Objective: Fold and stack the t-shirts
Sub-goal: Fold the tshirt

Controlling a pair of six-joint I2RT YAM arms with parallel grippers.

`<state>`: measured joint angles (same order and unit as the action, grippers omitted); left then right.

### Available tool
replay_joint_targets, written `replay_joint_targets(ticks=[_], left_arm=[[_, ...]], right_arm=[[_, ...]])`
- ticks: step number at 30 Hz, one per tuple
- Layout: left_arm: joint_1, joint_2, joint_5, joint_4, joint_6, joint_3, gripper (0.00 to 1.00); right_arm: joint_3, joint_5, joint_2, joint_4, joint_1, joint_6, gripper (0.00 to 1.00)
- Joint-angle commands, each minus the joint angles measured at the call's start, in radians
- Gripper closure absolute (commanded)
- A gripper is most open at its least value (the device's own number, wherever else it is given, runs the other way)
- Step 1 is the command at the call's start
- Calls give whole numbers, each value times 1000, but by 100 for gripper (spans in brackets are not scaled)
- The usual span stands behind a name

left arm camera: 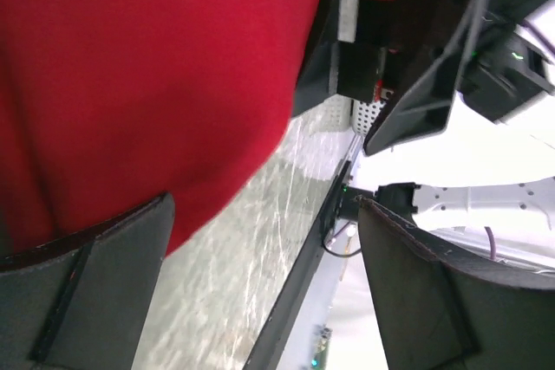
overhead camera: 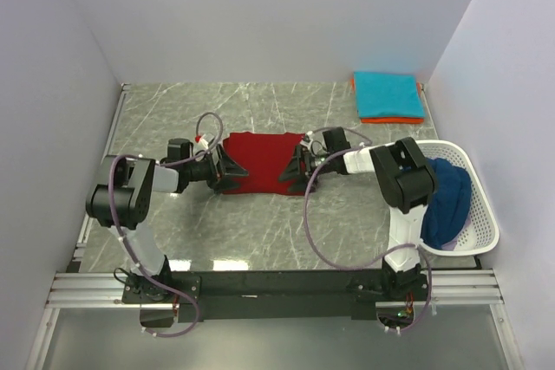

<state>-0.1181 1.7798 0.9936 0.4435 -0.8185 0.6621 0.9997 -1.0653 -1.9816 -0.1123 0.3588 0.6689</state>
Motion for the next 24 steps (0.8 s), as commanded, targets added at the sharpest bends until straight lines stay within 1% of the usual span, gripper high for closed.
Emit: replay_joint_targets(ticks=[1,3,5,7,8,9,11,12,13,14,15,16,17,18,19,20,21,22,23,24], left_arm=[[32,44,-24,-31,92,53,5],[57,64,-19,-126,169,71,6],[80,76,-4,-190,205,70,6],[115,58,5,-254,281,77,6],[154,44,10,-332,316,83,5],[167,30,16,-371,388,102,5],[184,-34,16,-449,476,132,4],[183,-63,-4,-536,569,167,1],[175,-133,-22,-566,606,183,1],[152,-172,-56,-581,643,197,1],[137,-210,-119,-607,721,223,1],[123,-280,-157,-620,767,237,1],[80,-310,-199,-631,807,251,1],[14,-336,-240,-646,928,281,1],[-21,-377,-324,-664,982,295,1],[-63,-396,-366,-683,1042,310,1],[-151,-410,-416,-687,1161,333,1],[-196,-433,-499,-671,1209,337,1],[-283,-444,-545,-652,1251,335,1],[-325,-451,-578,-631,1321,327,1]], right_arm=[[-16,4,-86,83,-64,-95,14],[0,8,-102,108,-95,-117,14],[17,13,-99,204,-119,-185,15],[31,18,-66,314,-136,-260,15],[36,24,-53,357,-153,-290,16],[45,31,-16,432,-164,-322,16],[56,39,30,497,-182,-388,16],[65,44,82,532,-205,-402,16],[65,47,111,539,-216,-408,16],[66,56,141,540,-230,-405,15],[62,65,199,539,-248,-399,15],[56,100,229,530,-259,-378,14],[47,117,263,517,-268,-361,13],[19,137,323,485,-279,-344,12],[1,193,357,464,-285,-298,12],[-18,211,389,441,-287,-279,9],[-53,237,447,412,-287,-261,9],[-67,261,472,398,-288,-237,8],[-84,310,495,387,-290,-229,6],[-91,324,524,375,-291,-220,5]])
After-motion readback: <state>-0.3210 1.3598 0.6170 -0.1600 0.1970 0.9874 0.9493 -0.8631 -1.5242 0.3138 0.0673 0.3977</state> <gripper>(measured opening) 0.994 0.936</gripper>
